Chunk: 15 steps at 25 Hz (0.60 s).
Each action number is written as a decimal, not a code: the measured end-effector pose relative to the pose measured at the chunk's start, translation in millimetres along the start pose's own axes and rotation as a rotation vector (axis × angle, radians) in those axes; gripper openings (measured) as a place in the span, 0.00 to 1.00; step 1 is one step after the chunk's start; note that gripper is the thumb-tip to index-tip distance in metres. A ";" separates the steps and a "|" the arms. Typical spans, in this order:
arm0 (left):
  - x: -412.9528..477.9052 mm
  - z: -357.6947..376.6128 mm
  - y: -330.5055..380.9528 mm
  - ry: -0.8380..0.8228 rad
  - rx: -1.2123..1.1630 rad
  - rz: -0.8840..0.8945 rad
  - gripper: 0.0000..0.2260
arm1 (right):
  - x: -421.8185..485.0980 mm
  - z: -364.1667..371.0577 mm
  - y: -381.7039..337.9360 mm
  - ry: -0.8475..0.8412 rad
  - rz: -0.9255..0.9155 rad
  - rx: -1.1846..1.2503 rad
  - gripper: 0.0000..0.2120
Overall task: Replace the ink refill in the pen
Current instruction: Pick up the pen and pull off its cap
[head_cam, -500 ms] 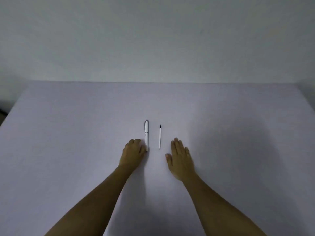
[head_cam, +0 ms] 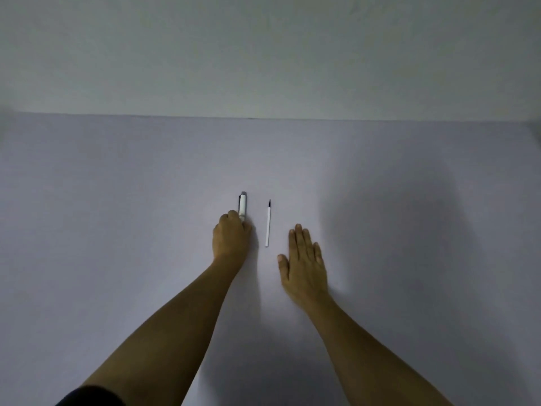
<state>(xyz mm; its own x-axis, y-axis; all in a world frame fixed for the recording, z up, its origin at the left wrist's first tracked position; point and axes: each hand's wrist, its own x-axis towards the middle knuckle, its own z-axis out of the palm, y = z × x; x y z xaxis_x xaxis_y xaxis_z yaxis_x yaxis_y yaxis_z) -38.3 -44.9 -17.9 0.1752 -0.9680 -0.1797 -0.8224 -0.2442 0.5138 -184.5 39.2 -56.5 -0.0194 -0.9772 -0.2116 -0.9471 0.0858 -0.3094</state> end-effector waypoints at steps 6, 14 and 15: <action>-38.4 -45.6 -12.9 -0.011 -0.215 0.143 0.05 | 2.3 -46.0 -7.2 0.017 0.119 0.606 0.21; -87.8 -82.3 -12.8 -0.207 -0.230 0.480 0.04 | -25.3 -99.9 -41.4 0.125 0.114 1.055 0.07; -89.2 -82.0 -10.2 -0.193 -0.225 0.499 0.06 | -26.3 -103.9 -42.8 0.135 0.116 1.077 0.05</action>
<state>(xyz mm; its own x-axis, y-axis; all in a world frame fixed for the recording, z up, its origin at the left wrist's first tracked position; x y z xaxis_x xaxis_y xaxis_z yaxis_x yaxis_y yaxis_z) -1.2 39.2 61.6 -0.3234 -0.9462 -0.0090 -0.6414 0.2122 0.7373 -176.7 41.1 58.7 -0.1876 -0.9597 -0.2091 -0.1607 0.2400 -0.9574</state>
